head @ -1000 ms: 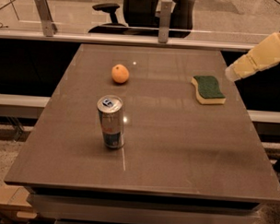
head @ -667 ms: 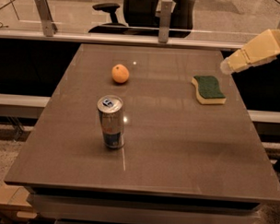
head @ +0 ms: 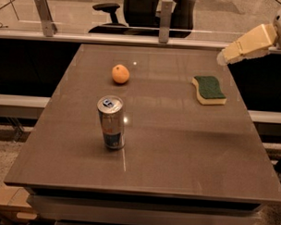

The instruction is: Move sponge near redbull can

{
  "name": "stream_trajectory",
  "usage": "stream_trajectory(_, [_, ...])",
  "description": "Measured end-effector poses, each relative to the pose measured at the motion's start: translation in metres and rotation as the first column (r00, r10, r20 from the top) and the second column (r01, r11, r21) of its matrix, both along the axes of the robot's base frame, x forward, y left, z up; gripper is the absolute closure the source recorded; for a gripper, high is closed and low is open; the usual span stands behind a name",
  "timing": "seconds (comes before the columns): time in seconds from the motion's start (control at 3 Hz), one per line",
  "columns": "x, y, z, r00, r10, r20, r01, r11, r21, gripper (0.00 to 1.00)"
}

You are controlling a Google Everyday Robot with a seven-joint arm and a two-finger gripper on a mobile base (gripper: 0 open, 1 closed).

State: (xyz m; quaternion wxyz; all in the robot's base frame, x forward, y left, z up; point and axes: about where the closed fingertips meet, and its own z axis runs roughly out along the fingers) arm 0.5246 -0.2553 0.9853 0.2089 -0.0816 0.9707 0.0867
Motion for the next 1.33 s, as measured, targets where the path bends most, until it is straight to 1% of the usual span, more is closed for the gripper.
stream_trajectory(0.33, [-0.008, -0.018, 0.014, 0.9988, 0.039, 0.028, -0.040, 0.999, 0.023, 0.00])
stream_trajectory(0.67, [-0.010, -0.023, 0.031, 0.9946, 0.080, 0.066, -0.082, 0.996, 0.024, 0.00])
stream_trajectory(1.0, [-0.006, -0.009, 0.030, 0.9910, 0.115, 0.067, -0.115, 0.993, -0.007, 0.00])
stream_trajectory(1.33, [-0.002, 0.013, 0.015, 0.9895, 0.139, 0.039, -0.137, 0.989, -0.060, 0.00])
